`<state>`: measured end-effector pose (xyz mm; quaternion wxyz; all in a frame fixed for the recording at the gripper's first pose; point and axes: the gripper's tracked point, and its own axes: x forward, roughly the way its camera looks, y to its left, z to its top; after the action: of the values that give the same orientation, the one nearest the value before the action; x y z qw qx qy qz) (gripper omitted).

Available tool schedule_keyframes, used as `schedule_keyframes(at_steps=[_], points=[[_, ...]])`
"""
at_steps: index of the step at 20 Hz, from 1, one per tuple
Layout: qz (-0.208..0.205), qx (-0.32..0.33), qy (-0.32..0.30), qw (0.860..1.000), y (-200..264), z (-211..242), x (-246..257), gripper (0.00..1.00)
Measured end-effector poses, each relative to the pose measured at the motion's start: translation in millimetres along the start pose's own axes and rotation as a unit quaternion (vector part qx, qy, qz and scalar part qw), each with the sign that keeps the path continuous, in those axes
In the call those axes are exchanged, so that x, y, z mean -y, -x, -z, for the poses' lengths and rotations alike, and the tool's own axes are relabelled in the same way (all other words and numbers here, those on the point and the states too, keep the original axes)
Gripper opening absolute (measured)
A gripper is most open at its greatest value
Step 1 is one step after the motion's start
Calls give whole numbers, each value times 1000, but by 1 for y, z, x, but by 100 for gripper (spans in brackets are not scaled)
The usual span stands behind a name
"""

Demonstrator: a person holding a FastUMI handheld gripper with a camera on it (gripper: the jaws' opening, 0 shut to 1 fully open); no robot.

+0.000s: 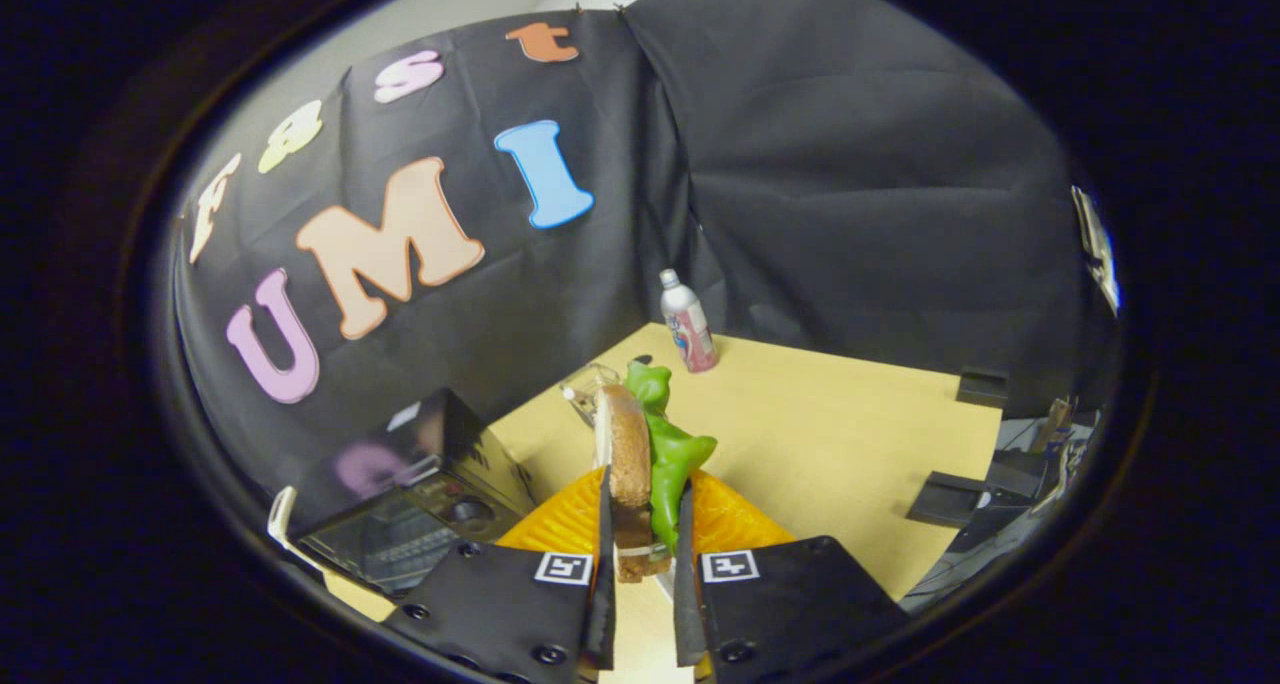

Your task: Open the toaster oven, put the food inside, and close the toaster oven door.

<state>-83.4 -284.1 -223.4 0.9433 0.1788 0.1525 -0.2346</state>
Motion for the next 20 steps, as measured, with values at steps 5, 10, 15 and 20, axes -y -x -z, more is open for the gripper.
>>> schedule_keyframes(at_steps=[5, 10, 15, 20], points=[[-28, 2, -59, 998, 24, 18, -29, 25], [-47, -45, -68, 996, 42, 71, -60, 25], [-94, -98, -90, 987, 54, 124, -116, 25], [-145, -133, -137, 971, 52, 160, -182, 25]])
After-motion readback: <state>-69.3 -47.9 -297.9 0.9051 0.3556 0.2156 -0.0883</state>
